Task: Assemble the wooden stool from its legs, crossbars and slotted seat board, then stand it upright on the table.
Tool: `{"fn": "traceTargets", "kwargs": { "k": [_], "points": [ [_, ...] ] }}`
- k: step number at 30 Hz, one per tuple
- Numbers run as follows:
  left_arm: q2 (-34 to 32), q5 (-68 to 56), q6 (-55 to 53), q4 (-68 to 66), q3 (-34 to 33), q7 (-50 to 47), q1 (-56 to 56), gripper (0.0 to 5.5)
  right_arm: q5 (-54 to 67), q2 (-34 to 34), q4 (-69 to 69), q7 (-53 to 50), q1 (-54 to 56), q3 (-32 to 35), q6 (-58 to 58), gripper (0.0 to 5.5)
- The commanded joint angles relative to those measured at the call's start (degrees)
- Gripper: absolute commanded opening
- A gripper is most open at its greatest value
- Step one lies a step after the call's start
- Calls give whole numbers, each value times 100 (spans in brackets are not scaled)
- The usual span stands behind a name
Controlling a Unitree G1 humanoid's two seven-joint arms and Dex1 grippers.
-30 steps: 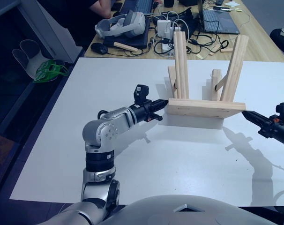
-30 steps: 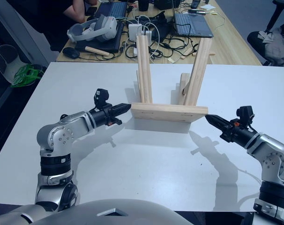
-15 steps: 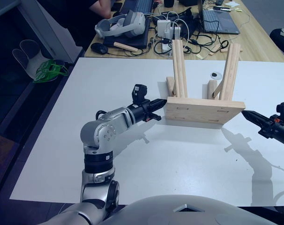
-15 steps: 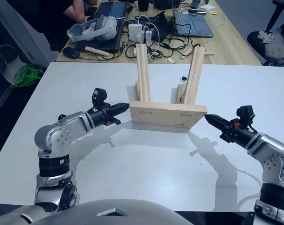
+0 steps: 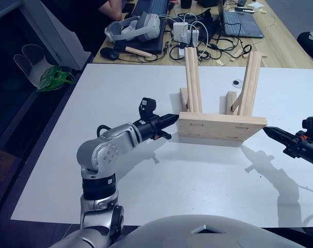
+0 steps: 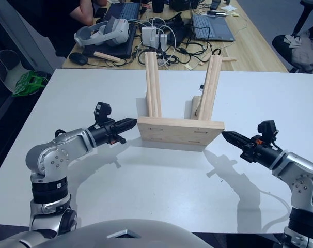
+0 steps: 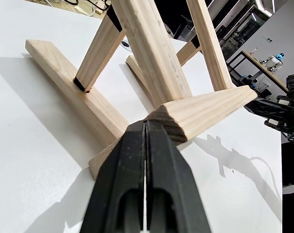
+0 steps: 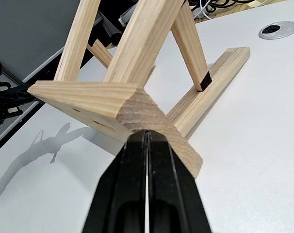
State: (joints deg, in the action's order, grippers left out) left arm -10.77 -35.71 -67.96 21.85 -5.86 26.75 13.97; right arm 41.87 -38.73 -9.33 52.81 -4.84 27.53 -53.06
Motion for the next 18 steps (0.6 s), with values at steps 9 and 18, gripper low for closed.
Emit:
{"fn": "traceTargets", "kwargs": {
  "k": [9,18],
  "points": [
    [-219,-713,-342,150,242,194,-92,2,480,-44,-240,266,-111,-154,23,0],
    [-652,-650,-131,-41,97,220,-203,2,325,-167,89,295,-176,-4,217,0]
  ]
}}
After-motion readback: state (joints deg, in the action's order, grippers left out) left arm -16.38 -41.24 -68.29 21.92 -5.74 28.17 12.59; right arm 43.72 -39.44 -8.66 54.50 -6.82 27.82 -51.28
